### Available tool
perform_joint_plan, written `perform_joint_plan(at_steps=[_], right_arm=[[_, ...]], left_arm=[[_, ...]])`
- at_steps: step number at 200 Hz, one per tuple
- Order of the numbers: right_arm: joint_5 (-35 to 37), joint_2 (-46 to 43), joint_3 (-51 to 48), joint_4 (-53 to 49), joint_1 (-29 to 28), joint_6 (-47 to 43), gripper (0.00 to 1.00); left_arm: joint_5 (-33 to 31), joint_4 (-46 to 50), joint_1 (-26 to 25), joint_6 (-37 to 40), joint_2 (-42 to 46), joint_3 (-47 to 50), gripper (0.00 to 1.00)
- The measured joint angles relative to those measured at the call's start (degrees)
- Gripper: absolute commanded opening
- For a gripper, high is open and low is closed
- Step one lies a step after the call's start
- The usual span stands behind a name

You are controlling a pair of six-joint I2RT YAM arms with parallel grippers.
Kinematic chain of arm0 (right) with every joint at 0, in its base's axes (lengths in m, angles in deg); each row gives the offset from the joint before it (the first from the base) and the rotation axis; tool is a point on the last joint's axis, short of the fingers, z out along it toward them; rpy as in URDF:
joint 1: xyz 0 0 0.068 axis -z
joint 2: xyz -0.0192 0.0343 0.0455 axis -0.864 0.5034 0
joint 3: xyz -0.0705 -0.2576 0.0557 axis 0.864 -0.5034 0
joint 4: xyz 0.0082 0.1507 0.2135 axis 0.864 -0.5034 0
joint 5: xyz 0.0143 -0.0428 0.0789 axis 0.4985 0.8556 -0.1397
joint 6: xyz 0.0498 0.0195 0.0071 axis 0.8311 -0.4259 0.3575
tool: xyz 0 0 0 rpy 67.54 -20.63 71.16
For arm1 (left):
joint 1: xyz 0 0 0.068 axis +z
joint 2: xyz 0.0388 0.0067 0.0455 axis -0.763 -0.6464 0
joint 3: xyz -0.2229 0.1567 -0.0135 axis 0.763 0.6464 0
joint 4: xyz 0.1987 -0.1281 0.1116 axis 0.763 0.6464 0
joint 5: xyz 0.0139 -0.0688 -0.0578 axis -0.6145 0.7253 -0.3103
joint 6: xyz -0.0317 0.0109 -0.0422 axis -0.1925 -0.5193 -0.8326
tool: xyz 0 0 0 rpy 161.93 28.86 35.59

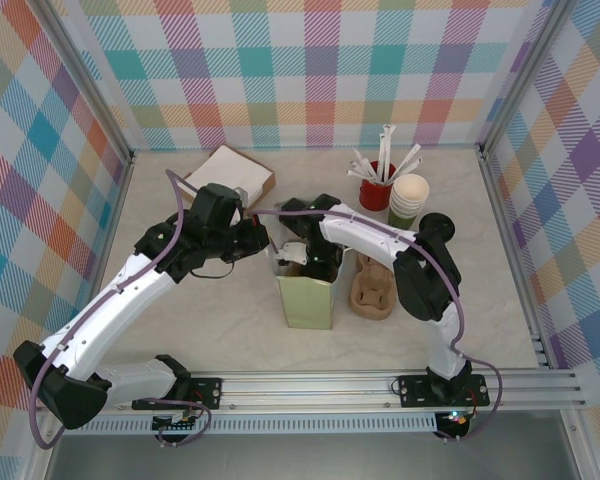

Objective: Pack the takeout coffee

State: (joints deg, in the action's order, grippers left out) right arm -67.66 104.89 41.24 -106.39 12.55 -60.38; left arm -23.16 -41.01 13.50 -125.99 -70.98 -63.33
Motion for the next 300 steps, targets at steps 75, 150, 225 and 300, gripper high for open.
perform_joint_plan(at_steps=[75,150,225,300], right_arm=[[0.3,-0.3,2.9,-3.3,0.0,0.2,0.64],[-3.5,-3.7,9.2,-4.5,0.7,1.0,0.74],[-8.2,-7.2,15.8,-4.7,2.6,5.8,0.74],[-8.2,-18.4,22.2,-3.0,7.2,14.1,0.79]], left_arm=[[0.7,-0.2,0.0,0.0,0.0,-0.4,0.01],[2.0,-0.7,0.0,0.0,0.0,-1.2,0.01],[2.3,-1.0,-0.1,0.0,0.0,-1.2,0.01],[2.1,-1.0,-0.1,0.1,0.0,-1.2,0.15]])
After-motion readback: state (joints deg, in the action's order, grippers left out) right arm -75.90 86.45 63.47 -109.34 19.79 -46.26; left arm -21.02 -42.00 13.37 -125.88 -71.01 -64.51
